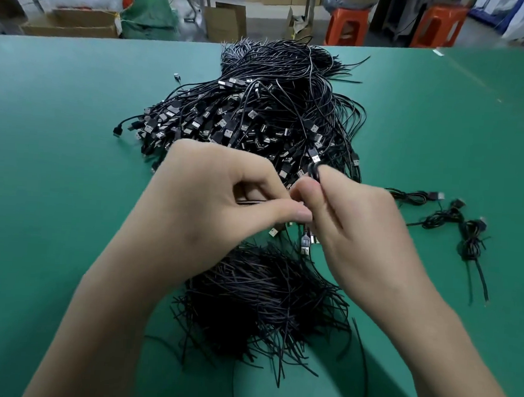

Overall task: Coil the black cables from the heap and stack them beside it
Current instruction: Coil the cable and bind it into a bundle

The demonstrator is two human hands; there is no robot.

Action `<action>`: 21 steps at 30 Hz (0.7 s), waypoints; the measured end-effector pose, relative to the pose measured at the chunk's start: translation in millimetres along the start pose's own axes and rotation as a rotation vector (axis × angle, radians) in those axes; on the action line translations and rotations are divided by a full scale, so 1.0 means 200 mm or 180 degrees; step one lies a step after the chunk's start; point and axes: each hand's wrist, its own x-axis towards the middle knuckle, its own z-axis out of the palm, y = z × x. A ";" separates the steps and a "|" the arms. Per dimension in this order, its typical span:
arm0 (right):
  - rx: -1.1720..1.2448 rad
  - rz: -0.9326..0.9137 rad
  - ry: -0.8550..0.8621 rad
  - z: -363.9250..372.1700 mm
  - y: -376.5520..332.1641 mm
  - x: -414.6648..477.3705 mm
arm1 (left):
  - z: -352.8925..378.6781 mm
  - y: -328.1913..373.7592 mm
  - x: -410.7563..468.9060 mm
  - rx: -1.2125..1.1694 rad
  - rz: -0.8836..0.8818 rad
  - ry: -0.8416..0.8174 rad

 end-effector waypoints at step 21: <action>0.3069 0.0130 -0.1607 -0.07 0.03 0.01 | 0.11 -0.08 0.03 -0.2033 -0.0483 0.0016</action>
